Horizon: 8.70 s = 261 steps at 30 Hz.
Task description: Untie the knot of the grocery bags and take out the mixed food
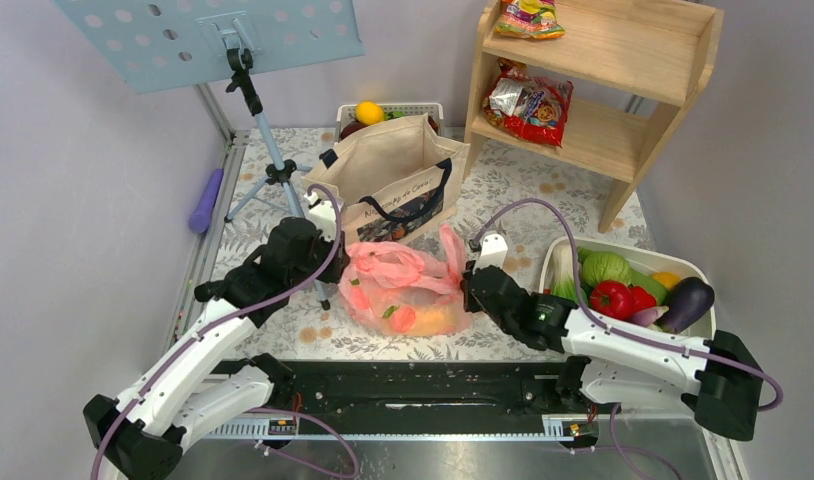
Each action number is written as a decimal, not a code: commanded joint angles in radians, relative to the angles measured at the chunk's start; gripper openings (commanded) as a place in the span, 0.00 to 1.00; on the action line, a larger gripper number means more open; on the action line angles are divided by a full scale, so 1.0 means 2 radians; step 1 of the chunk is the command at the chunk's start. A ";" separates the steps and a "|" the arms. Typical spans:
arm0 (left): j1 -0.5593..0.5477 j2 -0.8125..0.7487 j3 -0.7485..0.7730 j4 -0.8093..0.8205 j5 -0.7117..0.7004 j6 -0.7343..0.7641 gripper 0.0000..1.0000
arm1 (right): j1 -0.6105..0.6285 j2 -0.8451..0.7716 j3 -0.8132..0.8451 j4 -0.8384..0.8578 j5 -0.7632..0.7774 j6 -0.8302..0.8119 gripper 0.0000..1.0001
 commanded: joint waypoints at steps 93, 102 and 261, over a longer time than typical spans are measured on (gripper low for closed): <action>-0.130 -0.079 -0.032 0.183 -0.144 0.074 0.00 | -0.091 0.145 0.299 -0.182 -0.101 -0.069 0.26; -0.130 -0.096 -0.018 0.191 -0.008 0.075 0.00 | -0.136 0.111 0.360 -0.193 -0.125 -0.097 0.00; -0.153 0.298 0.222 0.088 -0.016 -0.098 0.00 | -0.153 -0.149 0.052 -0.119 -0.103 0.082 0.00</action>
